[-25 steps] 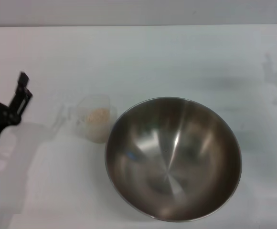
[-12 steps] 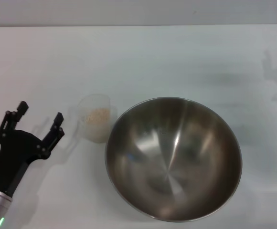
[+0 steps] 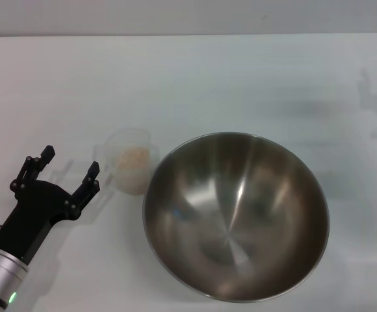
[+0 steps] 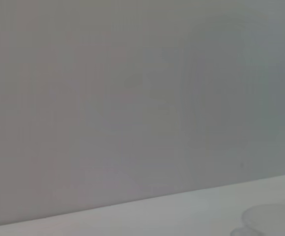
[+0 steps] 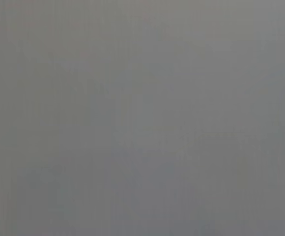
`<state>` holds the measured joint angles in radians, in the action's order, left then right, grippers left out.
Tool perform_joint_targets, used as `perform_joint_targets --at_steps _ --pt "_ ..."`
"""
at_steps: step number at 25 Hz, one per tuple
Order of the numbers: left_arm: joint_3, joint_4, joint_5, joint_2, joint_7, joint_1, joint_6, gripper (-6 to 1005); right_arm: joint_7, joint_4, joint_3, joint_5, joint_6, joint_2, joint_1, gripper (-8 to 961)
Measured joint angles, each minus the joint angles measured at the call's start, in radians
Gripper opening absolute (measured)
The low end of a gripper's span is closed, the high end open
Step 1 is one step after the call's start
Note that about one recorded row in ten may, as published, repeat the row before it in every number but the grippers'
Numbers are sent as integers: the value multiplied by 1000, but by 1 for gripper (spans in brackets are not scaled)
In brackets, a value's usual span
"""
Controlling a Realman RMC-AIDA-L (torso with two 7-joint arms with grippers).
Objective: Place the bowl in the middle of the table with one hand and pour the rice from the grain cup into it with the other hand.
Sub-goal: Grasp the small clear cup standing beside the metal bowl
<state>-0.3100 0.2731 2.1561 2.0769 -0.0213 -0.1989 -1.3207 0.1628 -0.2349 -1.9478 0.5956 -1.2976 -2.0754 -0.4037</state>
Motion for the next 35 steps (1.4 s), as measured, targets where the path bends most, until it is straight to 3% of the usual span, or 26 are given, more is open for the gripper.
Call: perform_joint_targets --at_steps 35 --pt "-88 -2 -7 2 6 -86 140 717 8 3 2 0 -2 0 -5 467"
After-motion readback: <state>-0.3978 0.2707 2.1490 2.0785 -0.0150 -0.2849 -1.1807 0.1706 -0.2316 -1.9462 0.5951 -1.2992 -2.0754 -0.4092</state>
